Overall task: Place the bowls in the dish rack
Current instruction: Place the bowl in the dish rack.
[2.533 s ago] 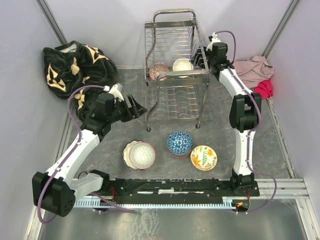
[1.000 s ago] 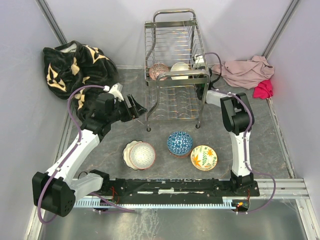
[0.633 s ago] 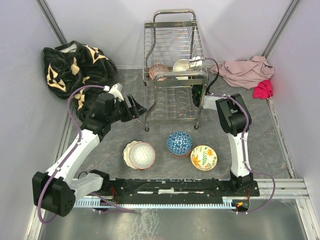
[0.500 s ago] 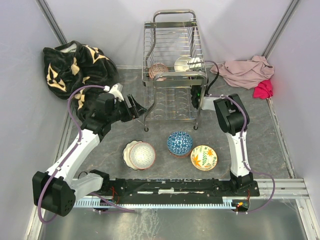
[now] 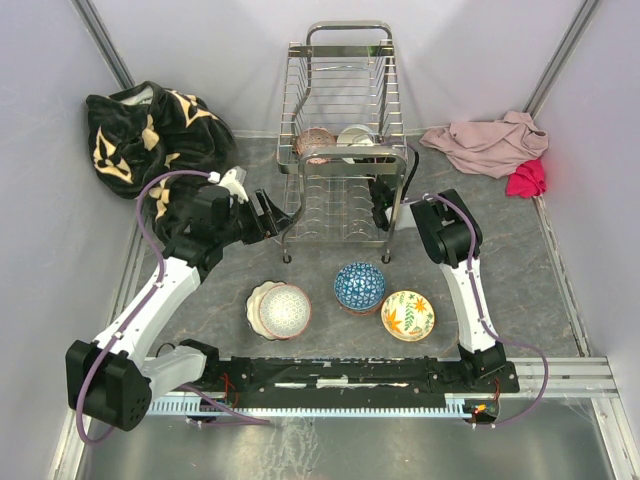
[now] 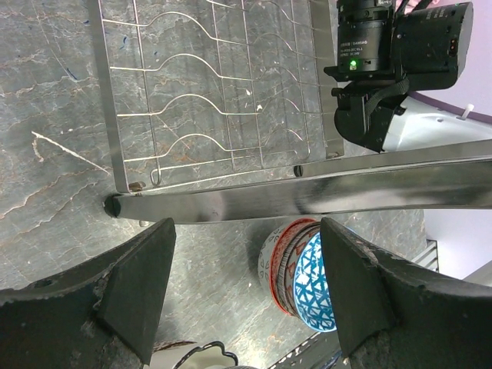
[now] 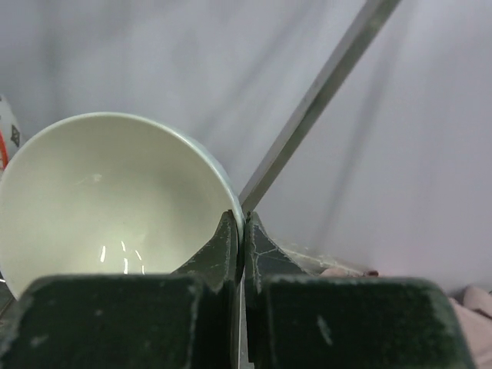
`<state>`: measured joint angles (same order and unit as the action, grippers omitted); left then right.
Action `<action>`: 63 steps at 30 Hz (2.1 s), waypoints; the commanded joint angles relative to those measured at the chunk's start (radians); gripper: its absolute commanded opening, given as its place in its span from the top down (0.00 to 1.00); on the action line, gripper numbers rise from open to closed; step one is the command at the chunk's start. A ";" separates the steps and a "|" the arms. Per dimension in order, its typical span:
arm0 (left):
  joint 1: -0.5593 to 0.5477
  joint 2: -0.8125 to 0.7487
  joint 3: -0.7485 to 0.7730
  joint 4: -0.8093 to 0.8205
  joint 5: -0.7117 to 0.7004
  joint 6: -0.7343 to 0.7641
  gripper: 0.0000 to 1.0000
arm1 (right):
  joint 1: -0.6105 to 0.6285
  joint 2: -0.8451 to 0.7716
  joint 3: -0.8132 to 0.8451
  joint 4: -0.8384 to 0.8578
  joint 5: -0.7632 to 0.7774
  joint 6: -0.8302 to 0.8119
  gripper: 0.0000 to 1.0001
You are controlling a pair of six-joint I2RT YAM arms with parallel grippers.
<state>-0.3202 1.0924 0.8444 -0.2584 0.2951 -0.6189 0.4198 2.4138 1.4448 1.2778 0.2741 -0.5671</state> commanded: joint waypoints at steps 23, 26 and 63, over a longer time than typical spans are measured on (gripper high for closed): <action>0.004 0.012 0.024 0.023 0.016 0.015 0.19 | -0.027 -0.045 -0.126 0.166 -0.300 -0.433 1.00; 0.004 0.015 0.023 0.026 0.022 0.012 0.19 | -0.026 -0.049 -0.142 0.166 -0.316 -0.461 1.00; 0.004 0.034 0.021 0.042 0.038 0.004 0.20 | -0.037 -0.025 -0.168 0.166 -0.379 -0.590 0.94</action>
<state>-0.3202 1.1255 0.8444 -0.2592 0.3214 -0.6189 0.3824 2.3768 1.3090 1.3621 -0.0967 -1.1301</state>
